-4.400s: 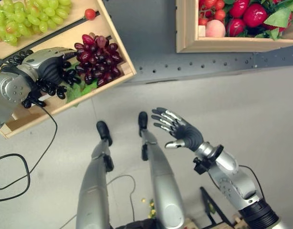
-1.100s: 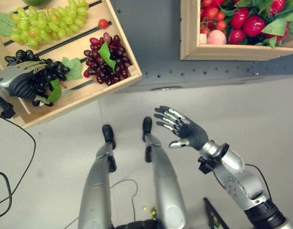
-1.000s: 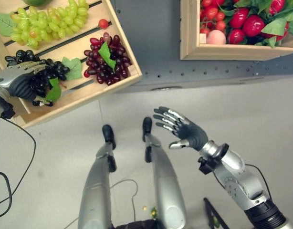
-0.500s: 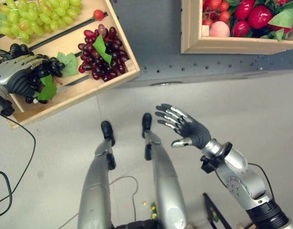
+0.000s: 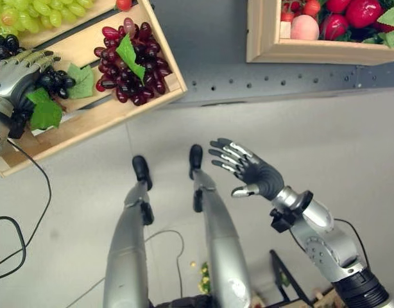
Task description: Pick up the fruits from the basket on one side to the basket on the other side
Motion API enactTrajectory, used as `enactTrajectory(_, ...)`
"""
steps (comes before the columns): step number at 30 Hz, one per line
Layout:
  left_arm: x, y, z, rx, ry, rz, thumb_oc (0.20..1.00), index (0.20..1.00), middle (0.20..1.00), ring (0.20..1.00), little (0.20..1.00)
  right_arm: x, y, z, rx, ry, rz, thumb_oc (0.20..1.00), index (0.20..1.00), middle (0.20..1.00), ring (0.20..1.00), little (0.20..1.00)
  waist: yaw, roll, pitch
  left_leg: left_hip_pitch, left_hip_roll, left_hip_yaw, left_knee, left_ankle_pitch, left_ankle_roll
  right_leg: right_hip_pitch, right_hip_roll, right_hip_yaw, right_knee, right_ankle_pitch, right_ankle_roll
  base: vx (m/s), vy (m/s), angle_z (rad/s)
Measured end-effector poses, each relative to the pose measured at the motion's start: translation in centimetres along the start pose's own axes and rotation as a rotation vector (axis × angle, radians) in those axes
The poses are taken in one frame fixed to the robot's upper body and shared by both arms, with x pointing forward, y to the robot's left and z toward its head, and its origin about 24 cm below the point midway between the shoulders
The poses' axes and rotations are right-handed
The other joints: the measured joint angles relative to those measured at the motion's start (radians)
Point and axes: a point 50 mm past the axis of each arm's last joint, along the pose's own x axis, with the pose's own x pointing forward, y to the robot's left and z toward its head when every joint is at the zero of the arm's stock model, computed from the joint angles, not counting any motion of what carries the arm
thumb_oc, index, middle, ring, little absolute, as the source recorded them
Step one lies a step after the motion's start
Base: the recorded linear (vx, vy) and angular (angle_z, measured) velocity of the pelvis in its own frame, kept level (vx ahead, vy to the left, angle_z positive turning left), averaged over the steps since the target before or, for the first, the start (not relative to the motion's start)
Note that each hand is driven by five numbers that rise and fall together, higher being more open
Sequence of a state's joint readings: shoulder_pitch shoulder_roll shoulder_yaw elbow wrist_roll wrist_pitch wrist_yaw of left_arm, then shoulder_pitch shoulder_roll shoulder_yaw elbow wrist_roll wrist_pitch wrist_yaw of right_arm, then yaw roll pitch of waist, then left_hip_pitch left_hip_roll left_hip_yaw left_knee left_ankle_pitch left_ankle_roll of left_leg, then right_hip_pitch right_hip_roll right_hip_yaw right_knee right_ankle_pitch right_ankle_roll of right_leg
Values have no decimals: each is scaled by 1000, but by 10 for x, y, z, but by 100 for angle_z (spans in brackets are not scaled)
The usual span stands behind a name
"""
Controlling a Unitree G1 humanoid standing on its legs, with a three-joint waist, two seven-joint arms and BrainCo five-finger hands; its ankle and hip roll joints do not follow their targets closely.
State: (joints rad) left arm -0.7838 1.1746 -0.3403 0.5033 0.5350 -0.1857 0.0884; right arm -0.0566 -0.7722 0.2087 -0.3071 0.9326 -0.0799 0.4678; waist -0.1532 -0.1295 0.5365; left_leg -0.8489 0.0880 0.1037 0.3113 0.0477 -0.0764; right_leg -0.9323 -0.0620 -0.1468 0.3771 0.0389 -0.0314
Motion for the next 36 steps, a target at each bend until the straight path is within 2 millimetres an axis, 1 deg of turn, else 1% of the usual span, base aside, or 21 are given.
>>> enactTrajectory(4, 3, -1, -2, 16, 11, -3, 1000, 1000, 1000, 1000, 1000, -1, 0, 1, 0, 1, 3, 1000, 1000, 1000, 1000, 1000, -2, -5, -3, -3, 7, 0, 17, -12, 4, 4, 5, 2, -2, 0, 3, 7, 0, -5)
enactTrajectory(5, 3, -2, -2, 14, 13, 4, 881, 881, 881, 881, 881, -1, 0, 0, 4, 1, 3, 1000, 1000, 1000, 1000, 1000, 3, -6, -4, -9, 8, 0, 19, -12, 4, -4, 7, 1, 2, 2, 5, 0, 0, 0)
enactTrajectory(6, 3, -1, -2, 11, 15, 17, 573, 573, 573, 573, 573, 0, 1, 0, 13, -8, 1, 1000, 1000, 1000, 1000, 1000, 1, -6, -4, -15, 8, 0, 20, -10, 2, -11, 6, 2, 7, 1, 6, 0, 0, 0)
enactTrajectory(7, 4, -1, -2, 8, 13, 23, 485, 485, 485, 485, 485, 0, 1, 0, 16, -10, 1, 1000, 1000, 1000, 1000, 1000, 1, -6, -4, -17, 8, -1, 20, -13, 6, -14, 7, 2, 6, 2, 5, 0, 0, 0)
enactTrajectory(8, 4, 0, -1, 7, 12, 29, 316, 316, 316, 316, 316, 0, 1, -1, 16, -7, 3, 1000, 1000, 1000, 1000, 1000, 5, -6, -3, -22, 10, 2, 24, -11, 6, -17, 9, 1, 8, 3, 5, 61, 11, 0)
enactTrajectory(9, 5, 0, -1, 2, 16, 36, 200, 200, 200, 200, 200, 1, 1, -1, 19, -9, 3, 1000, 1000, 1000, 1000, 1000, 2, -6, -4, -20, 12, 1, 28, -12, 5, -14, 9, 1, 9, 1, 5, 0, 0, 0)
enactTrajectory(11, 4, -2, -2, -4, 20, 34, 200, 200, 200, 200, 200, -1, 1, 0, 19, -7, 3, 1000, 1000, 1000, 1000, 1000, 0, -10, -6, -18, 12, -2, 32, -15, 4, -10, 9, 1, 10, 1, 5, 0, 0, 0)
enactTrajectory(12, 5, 1, -2, -8, 23, 53, 200, 200, 200, 200, 200, -1, 1, 0, 19, -10, 2, 1000, 1000, 1000, 1000, 1000, -4, -12, -7, -23, 13, 0, 36, -16, 5, -14, 8, 2, 5, 1, 6, 0, 0, 0)
enactTrajectory(17, 6, 3, -5, -10, 39, 65, 200, 200, 200, 200, 200, -1, 1, 0, 16, -5, -3, 1000, 1000, 1000, 1000, 1000, -7, -12, -7, -23, 11, 0, 35, -16, 6, -13, 8, 5, 1, 8, 17, -6, 1, -2)
enactTrajectory(32, 13, 3, -6, 13, 41, 43, 200, 200, 200, 200, 200, 3, 2, 2, 21, -19, 11, 1000, 1000, 1000, 1000, 1000, -4, -12, -7, -18, 10, 2, 40, -15, 7, -11, 8, 9, 9, 10, 18, -4, 1, 0)
enactTrajectory(36, 14, 0, -5, -23, 49, 42, 200, 200, 200, 200, 200, 6, 2, 4, 12, -35, 12, 1000, 1000, 1000, 1000, 1000, -1, -12, -7, -16, 8, 1, 50, -15, 7, -7, 7, 9, 19, 10, 17, -27, 0, 0)
